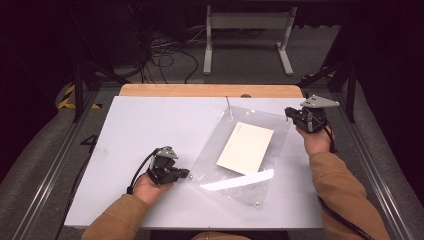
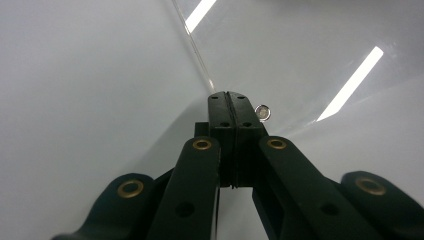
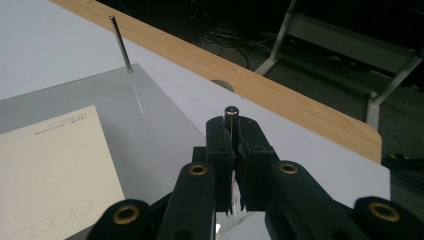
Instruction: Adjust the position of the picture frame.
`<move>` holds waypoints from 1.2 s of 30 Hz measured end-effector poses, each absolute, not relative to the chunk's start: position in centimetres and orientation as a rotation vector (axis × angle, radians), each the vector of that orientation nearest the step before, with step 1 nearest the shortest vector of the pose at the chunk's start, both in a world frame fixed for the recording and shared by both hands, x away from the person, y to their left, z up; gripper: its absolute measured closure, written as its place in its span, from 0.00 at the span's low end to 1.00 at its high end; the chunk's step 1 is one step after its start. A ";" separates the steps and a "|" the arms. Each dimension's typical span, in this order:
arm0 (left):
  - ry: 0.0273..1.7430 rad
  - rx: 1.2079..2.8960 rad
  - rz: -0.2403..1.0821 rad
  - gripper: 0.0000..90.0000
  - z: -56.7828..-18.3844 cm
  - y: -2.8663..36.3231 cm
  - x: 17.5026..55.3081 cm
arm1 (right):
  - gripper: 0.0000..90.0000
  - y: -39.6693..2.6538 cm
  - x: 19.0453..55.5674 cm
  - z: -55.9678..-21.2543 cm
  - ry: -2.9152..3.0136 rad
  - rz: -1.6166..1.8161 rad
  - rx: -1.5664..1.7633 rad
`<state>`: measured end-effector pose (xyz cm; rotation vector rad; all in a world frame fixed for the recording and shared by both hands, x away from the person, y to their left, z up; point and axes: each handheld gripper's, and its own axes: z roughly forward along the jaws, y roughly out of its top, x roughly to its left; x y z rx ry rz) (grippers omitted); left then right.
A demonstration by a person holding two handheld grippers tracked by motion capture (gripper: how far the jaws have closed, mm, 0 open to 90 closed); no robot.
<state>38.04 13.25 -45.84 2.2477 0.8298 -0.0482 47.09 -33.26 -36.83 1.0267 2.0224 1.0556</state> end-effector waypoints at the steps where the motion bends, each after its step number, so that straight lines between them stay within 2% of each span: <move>1: 0.830 2.253 -0.058 1.00 -45.8 13.3 37.8 | 0.94 -33.0 47.5 -36.9 2.032 1.061 1.015; 11: 0.783 2.270 -0.112 1.00 -45.8 13.3 36.1 | 0.94 -30.7 50.9 -38.5 2.102 1.067 1.004; 27: 0.755 2.253 -0.138 1.00 -45.9 13.5 36.3 | 0.93 -30.6 52.8 -42.3 2.132 1.052 1.158; 30: 0.755 2.251 -0.142 1.00 -45.9 13.5 36.4 | 0.91 -30.5 52.7 -42.4 2.136 1.027 1.149; 31: 0.754 2.250 -0.144 1.00 -45.9 13.5 36.4 | 0.85 -30.5 52.3 -42.3 2.131 1.026 1.127; 33: 0.753 2.249 -0.147 1.00 -45.9 13.6 36.4 | 0.80 -30.5 51.6 -42.1 2.122 1.021 1.117; 36: 0.749 2.249 -0.149 1.00 -45.9 13.6 36.4 | 0.79 -30.7 50.7 -42.1 2.121 1.003 1.108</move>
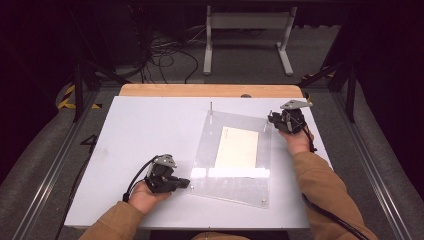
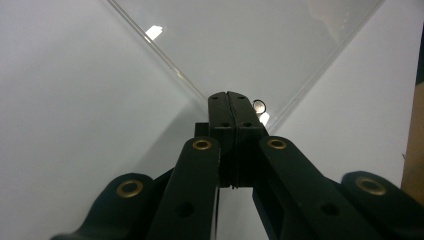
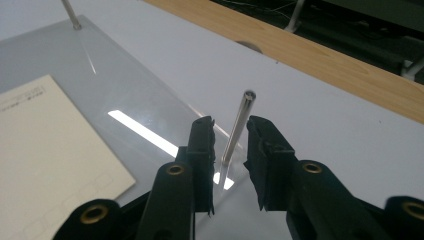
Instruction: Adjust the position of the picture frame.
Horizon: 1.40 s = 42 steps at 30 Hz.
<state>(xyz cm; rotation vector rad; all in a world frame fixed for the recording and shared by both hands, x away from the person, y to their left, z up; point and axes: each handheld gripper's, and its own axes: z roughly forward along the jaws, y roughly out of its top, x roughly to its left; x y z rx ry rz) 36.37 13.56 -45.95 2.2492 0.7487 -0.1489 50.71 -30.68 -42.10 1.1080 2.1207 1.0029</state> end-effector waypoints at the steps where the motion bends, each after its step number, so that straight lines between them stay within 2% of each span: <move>1: 0.744 2.252 -0.152 1.00 -45.9 13.5 36.3 | 0.79 -30.8 50.1 -42.1 2.123 0.991 1.102; 9: 0.642 2.280 -0.220 1.00 -45.9 11.8 35.6 | 0.78 -33.6 43.5 -42.4 2.109 0.949 1.024; 17: 0.552 2.306 -0.258 1.00 -45.9 9.1 34.9 | 0.78 -35.5 41.7 -42.8 2.172 0.976 1.070; 21: 0.509 2.310 -0.246 0.99 -45.6 8.7 34.8 | 0.77 -35.5 43.0 -42.5 2.183 1.016 1.095; 27: 0.471 2.227 -0.201 0.89 -44.2 9.8 34.6 | 0.77 -33.5 48.3 -42.1 2.181 1.055 1.111; 29: 0.486 2.185 -0.132 0.83 -43.9 10.5 34.4 | 0.77 -32.9 49.6 -42.2 2.175 1.044 1.122; 32: 0.480 2.146 -0.049 0.81 -43.7 11.2 34.1 | 0.76 -32.2 51.5 -42.3 2.164 1.057 1.157; 38: 0.504 2.068 0.016 0.75 -43.2 12.3 34.1 | 0.76 -31.3 53.7 -41.9 2.158 0.968 1.104; 40: 0.502 2.041 0.038 0.73 -43.1 12.6 34.0 | 0.79 -31.1 54.1 -41.9 2.157 0.965 1.087; 42: 0.501 2.031 0.054 0.73 -42.9 12.8 33.9 | 0.88 -30.9 54.3 -41.8 2.165 0.956 1.053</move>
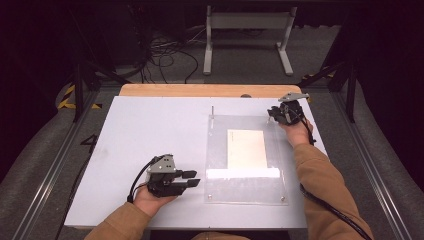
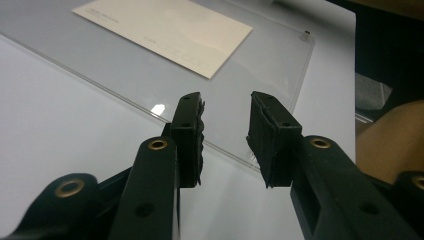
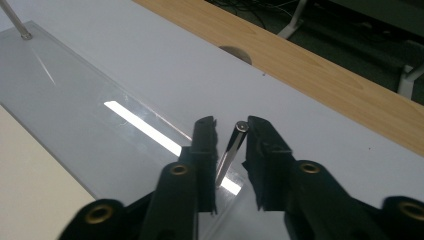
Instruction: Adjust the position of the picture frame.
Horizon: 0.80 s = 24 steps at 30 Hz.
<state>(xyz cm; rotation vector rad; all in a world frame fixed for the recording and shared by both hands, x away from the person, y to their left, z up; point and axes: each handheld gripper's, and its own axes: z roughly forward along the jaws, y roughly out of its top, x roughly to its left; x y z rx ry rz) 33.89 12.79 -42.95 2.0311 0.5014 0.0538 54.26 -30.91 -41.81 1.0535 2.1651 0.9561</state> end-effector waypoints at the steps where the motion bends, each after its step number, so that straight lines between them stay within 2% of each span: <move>1: 0.505 2.028 0.063 0.72 -42.9 12.8 33.8 | 0.89 -30.9 54.3 -41.8 2.162 0.947 1.051; 7: 0.502 2.030 0.089 0.72 -43.0 12.8 33.8 | 0.93 -30.8 54.1 -41.0 2.154 0.991 1.123; 24: 0.516 2.025 0.086 0.73 -42.9 12.8 34.0 | 0.94 -28.2 51.3 -40.2 2.242 1.039 0.983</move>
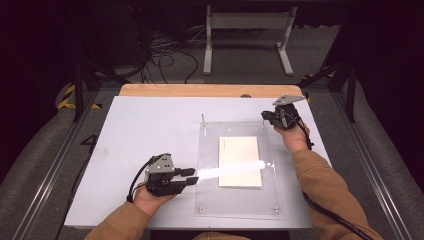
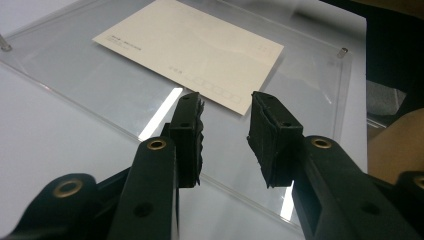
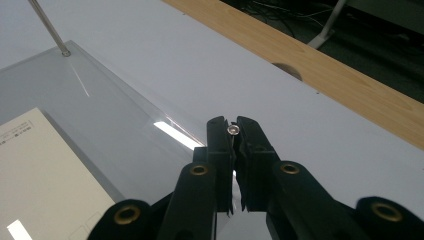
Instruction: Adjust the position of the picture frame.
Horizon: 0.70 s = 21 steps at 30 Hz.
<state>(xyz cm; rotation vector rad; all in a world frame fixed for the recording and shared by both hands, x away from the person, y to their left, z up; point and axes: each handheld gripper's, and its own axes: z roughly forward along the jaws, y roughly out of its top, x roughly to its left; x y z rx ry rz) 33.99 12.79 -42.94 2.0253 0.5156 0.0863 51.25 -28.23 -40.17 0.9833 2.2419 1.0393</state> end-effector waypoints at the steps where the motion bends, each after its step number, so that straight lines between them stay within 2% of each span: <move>1: 0.511 2.027 0.088 0.73 -42.9 12.8 34.0 | 0.94 -28.0 51.1 -40.2 2.250 1.045 0.977; 11: 0.523 2.019 0.075 0.72 -43.0 12.8 34.1 | 0.94 -26.9 49.8 -41.5 2.308 1.103 0.947; 21: 0.532 2.016 0.074 0.71 -42.9 12.9 34.2 | 0.93 -27.7 50.4 -42.1 2.325 1.184 0.959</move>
